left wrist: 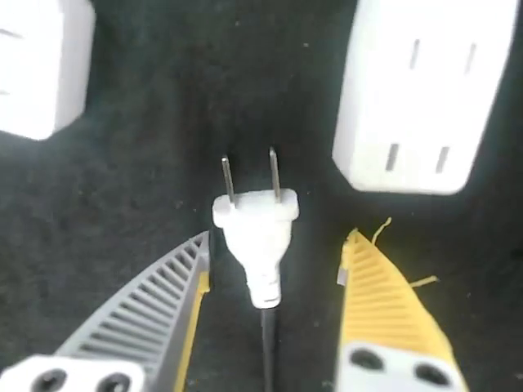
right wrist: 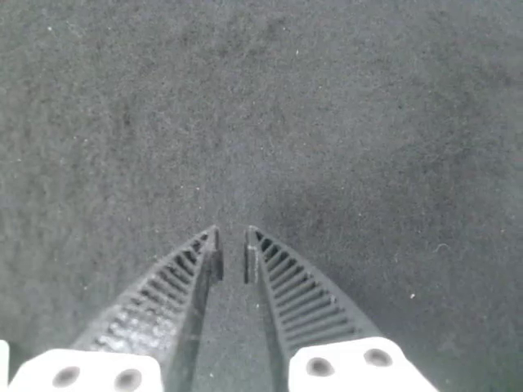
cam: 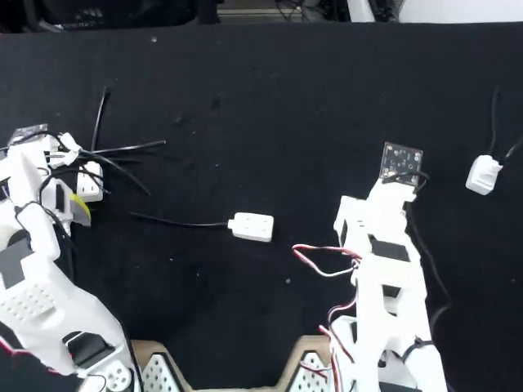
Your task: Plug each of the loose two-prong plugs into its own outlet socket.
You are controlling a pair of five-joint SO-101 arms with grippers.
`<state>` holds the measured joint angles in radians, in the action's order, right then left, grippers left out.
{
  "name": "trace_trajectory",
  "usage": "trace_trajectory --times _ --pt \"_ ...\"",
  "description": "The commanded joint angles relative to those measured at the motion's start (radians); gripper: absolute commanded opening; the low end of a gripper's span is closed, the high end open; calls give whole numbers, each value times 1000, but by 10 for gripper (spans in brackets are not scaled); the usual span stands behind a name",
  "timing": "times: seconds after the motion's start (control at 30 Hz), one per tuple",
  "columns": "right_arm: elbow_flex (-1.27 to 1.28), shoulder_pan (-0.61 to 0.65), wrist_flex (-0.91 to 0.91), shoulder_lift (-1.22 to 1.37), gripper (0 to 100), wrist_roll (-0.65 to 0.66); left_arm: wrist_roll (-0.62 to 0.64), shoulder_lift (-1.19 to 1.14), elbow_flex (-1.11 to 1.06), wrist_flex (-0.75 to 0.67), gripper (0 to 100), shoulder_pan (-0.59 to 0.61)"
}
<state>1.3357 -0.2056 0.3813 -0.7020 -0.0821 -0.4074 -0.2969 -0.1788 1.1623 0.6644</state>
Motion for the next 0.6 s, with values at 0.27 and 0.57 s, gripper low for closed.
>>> trace_trajectory --times 0.27,0.57 --pt "-53 -14 -25 -33 53 -6 153 77 7 -2 44 19" --pt "-53 -14 -25 -35 53 -6 118 347 -1 189 30 45"
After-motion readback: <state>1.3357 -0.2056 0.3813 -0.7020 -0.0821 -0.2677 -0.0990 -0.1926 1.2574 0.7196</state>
